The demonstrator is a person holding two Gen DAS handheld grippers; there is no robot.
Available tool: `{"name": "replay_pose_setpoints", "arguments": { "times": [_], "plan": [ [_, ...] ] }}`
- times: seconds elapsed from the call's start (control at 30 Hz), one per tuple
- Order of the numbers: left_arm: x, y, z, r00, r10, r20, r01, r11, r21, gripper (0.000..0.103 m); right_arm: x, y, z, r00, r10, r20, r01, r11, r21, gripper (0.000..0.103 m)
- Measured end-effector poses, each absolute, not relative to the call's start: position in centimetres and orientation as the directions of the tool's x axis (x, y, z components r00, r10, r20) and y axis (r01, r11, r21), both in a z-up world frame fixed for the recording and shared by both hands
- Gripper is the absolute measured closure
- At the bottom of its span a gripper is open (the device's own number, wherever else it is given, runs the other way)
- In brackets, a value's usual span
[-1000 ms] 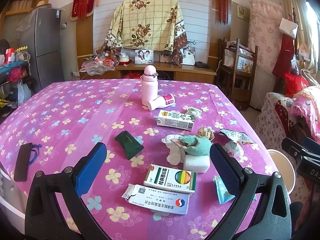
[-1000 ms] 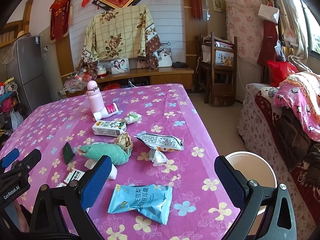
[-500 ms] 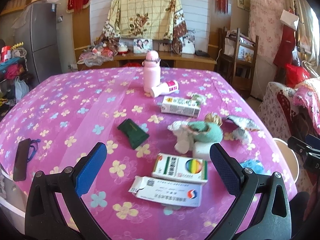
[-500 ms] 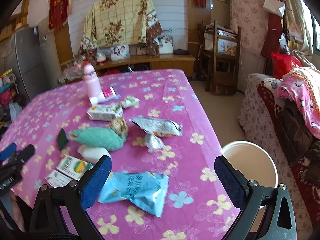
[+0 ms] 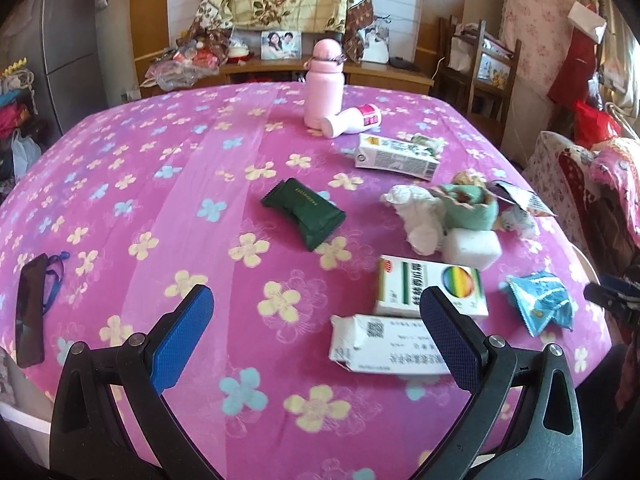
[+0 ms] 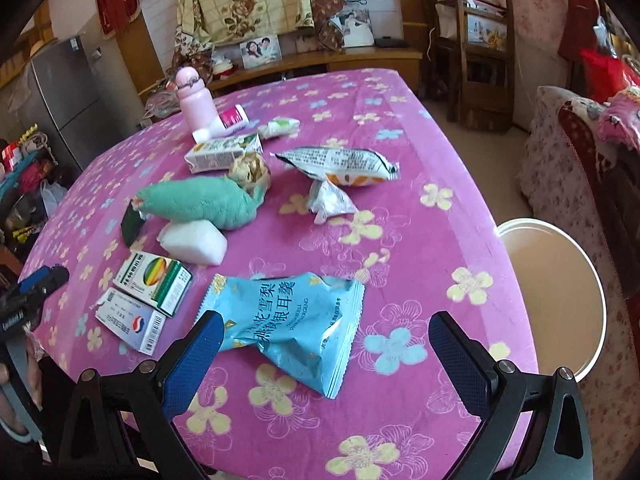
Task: Collect trash
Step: 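Grasp the light-blue wrapper with the right tool while the left tool grasps the dark-green wrapper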
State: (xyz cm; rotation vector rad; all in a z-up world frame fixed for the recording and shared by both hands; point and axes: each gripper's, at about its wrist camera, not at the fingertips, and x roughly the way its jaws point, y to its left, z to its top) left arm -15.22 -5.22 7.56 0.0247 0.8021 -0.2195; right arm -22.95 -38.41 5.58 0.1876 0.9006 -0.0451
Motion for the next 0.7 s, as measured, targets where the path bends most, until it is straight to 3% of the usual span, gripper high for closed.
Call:
{"name": "replay_pose_setpoints", "arguments": {
  "times": [0.6,0.7],
  "plan": [
    [-0.2,-5.5,3.6,0.589,-0.093,-0.803,0.016,0.994,-0.104,0.001,-20.4,-38.4,1.7,0.548,0.118,-0.828,0.112,0.971,0.212,0.001],
    [0.8,-5.9,3.0,0.568,-0.104,-0.817,0.028,0.994,-0.107,0.001,-20.2,-38.4,1.0,0.536,0.138,-0.833,0.108,0.967,0.230,0.009]
  ]
}}
